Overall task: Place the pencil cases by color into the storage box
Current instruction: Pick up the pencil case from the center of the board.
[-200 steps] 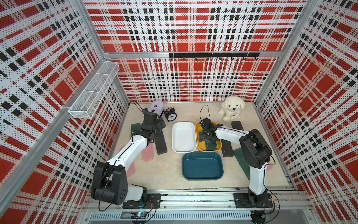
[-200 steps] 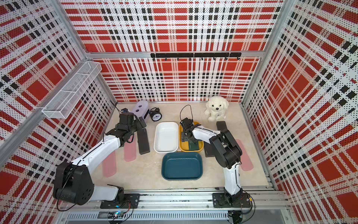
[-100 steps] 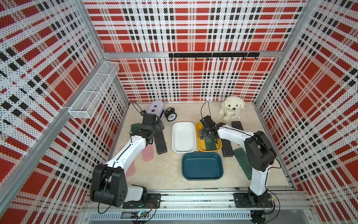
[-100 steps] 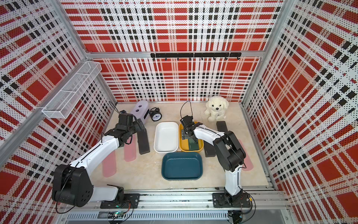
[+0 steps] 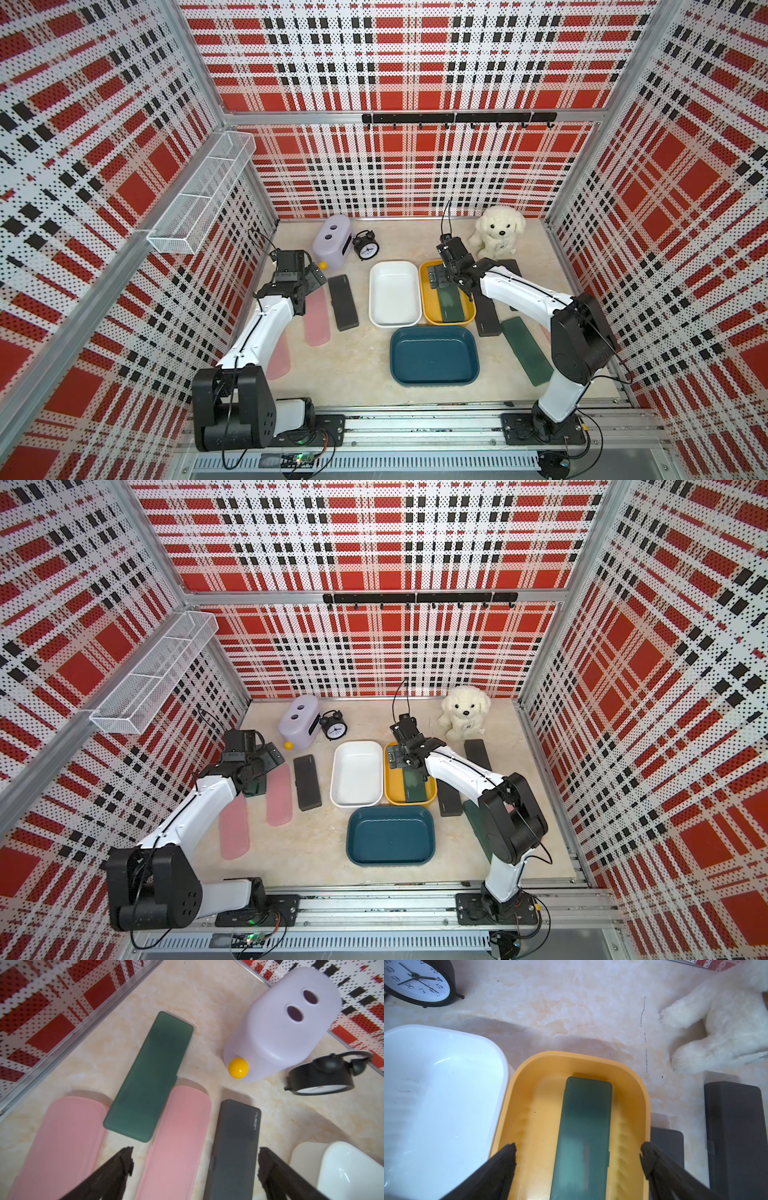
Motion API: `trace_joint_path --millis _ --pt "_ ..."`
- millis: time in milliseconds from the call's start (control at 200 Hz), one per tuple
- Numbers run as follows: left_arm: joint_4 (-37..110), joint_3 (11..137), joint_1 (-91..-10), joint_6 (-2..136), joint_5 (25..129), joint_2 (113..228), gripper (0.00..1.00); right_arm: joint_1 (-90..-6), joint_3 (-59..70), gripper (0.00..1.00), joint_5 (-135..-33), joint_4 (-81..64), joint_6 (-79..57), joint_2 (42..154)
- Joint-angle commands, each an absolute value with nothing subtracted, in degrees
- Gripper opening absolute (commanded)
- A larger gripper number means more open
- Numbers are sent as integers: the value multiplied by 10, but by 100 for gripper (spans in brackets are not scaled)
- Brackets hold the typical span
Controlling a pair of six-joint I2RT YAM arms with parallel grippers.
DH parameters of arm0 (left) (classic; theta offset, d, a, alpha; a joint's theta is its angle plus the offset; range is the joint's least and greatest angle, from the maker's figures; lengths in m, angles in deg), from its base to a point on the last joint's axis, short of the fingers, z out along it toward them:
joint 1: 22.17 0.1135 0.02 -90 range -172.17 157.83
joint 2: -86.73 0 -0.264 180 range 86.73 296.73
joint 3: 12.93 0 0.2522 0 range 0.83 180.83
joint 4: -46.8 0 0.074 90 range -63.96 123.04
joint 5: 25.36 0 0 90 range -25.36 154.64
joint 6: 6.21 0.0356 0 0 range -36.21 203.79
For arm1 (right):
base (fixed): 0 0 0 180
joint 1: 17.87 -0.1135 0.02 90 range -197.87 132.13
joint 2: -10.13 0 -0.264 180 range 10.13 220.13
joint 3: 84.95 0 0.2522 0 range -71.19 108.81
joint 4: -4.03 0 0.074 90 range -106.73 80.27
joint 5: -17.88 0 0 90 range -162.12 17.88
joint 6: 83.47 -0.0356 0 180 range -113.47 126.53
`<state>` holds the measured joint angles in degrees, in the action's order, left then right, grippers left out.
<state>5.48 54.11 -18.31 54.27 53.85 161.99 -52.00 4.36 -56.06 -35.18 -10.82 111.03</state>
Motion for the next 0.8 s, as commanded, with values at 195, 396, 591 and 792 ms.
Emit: trace_joint_path --millis 195,396,591,792 --pt "-61 497 -108 520 505 1565 98 -526 34 100 -641 -309 -50 1116" --pt "-67 463 -15 526 557 1546 98 -526 20 100 -665 -294 -35 1118" --pt "-78 460 18 521 616 1554 99 -525 13 100 -678 -283 -33 1125" --pt "-107 496 16 588 594 1625 99 -522 13 100 -681 -282 -34 1134"
